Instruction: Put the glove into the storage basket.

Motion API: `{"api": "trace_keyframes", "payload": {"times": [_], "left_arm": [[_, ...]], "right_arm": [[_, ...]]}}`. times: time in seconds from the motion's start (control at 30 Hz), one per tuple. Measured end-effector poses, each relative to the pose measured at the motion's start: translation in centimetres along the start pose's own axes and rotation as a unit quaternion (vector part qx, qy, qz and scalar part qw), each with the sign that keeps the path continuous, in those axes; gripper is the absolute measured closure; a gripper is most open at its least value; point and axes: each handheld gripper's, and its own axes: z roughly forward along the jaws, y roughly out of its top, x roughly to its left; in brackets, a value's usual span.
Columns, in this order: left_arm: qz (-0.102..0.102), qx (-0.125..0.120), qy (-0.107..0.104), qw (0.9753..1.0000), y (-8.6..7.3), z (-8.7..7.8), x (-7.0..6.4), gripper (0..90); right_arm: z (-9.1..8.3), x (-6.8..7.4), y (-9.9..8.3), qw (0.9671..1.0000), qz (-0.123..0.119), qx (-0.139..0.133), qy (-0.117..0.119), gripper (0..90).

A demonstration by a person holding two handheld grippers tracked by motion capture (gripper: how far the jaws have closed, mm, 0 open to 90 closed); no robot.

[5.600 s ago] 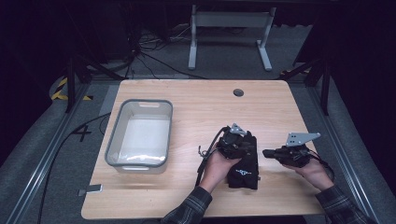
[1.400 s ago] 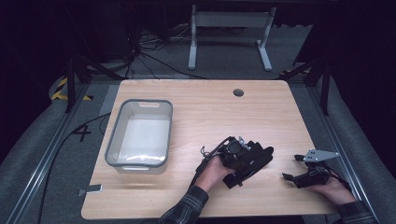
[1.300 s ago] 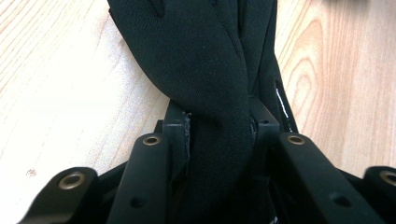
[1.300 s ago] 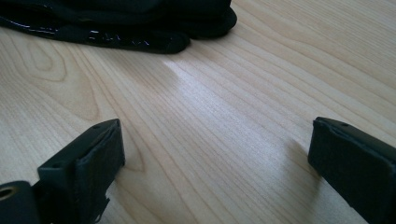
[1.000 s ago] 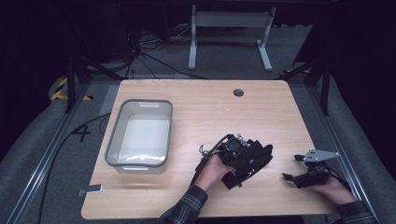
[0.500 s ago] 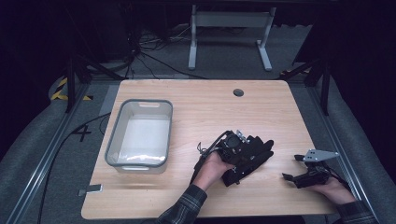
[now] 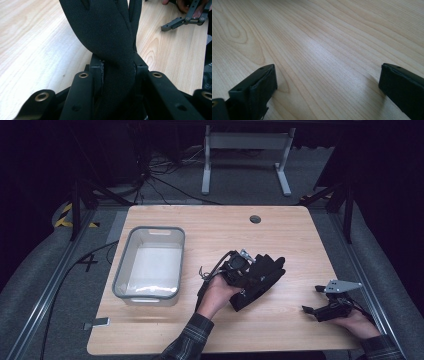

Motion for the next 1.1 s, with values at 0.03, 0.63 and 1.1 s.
{"api": "trace_keyframes", "payload": {"times": [0.03,0.63,1.1], "left_arm": [[0.0,0.0,0.0,1.0,0.0,0.0,0.0,70.4],[-0.026,-0.02,0.045,0.9985,-0.7,-5.1,2.4,70.3],[-0.052,-0.039,0.085,0.9942,-2.0,-9.0,4.4,70.3]], "right_arm": [[0.0,0.0,0.0,1.0,0.0,0.0,0.0,1.3],[0.1,0.0,0.0,1.0,-0.001,0.0,0.002,0.8],[0.1,0.0,0.0,1.0,-0.002,0.001,-0.001,0.0]]}}
